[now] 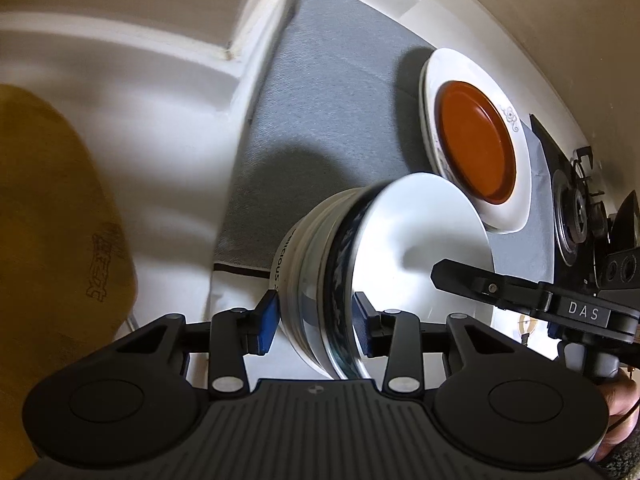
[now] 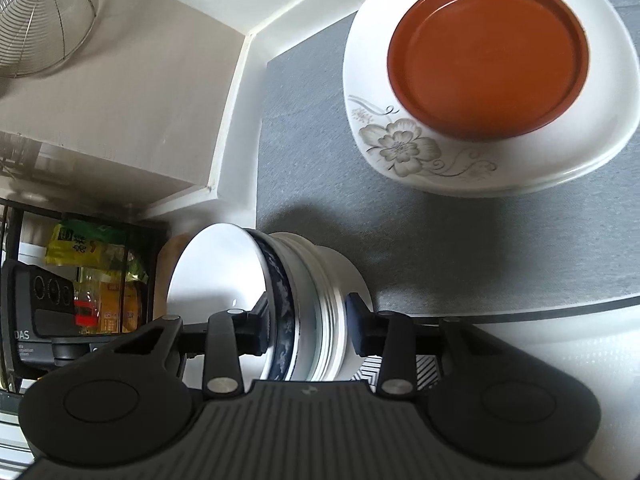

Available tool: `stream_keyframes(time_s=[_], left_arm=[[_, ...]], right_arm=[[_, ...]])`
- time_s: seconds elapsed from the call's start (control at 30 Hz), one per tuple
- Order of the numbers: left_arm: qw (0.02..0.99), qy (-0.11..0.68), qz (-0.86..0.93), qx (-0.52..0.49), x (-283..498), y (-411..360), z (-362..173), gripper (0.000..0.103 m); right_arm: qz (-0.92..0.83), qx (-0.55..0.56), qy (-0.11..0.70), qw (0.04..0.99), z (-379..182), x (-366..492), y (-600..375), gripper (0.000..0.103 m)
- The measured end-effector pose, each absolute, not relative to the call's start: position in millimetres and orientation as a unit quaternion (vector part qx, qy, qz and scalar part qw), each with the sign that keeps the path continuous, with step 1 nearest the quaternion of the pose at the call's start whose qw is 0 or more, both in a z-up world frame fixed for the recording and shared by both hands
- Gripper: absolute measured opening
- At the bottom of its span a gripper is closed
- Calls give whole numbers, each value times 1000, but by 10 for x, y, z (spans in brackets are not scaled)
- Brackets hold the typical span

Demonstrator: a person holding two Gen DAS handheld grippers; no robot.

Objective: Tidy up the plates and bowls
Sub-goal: 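Carry the nested bowls above the brown plate with both grippers, then lower the nested bowls onto the brown plate with both grippers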

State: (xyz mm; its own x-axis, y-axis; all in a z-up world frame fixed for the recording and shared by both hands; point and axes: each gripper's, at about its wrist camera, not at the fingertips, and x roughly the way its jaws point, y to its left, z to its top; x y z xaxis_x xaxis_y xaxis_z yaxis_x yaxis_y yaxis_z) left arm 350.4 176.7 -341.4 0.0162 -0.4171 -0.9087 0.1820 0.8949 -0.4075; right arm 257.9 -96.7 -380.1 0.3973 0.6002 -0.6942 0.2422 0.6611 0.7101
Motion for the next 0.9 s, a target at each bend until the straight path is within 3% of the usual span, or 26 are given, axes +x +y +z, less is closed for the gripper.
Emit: stream_keyframes(time_s=[0.9], left_arm=[[705,673,-212,-67,3539,1001,-3041,42]], right_arm=[[32,407,512,755,-3407,2339,-1524,37]])
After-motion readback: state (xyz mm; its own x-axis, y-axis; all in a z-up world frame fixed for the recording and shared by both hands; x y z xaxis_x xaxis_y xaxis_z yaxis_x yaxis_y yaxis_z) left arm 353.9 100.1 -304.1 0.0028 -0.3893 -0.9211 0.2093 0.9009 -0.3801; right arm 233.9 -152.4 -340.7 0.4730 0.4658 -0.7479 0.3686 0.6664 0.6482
